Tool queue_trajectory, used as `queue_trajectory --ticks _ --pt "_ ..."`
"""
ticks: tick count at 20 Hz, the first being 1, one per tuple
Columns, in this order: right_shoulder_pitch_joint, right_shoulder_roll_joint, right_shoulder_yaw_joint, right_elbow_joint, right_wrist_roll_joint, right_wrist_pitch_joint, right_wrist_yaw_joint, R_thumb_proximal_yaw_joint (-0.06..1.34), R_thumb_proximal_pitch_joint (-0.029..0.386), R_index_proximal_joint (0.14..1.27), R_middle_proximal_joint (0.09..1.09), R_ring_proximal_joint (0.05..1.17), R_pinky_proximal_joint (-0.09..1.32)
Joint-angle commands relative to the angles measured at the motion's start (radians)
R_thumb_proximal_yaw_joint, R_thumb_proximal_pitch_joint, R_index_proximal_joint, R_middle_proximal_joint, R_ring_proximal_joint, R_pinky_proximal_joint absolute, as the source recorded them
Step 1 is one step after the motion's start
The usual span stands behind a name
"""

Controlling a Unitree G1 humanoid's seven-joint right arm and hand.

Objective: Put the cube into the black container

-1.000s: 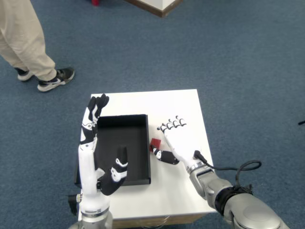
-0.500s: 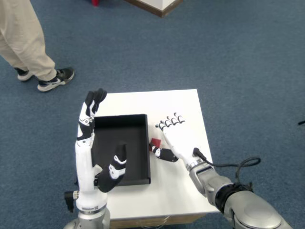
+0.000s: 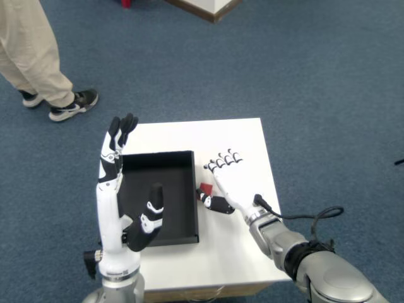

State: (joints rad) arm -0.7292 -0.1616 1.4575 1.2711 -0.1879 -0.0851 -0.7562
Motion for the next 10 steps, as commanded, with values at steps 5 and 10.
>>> queue_trajectory --ticks 5,10 --pt "-0.019 -0.001 -0.015 -0.063 -0.028 -0.004 -0.067 0.47 0.112 0.38 0.27 0.19 -0.02" --pt "-0.019 -0.002 -0.016 -0.053 -0.015 0.01 -0.024 0.49 0.109 0.38 0.26 0.18 -0.03"
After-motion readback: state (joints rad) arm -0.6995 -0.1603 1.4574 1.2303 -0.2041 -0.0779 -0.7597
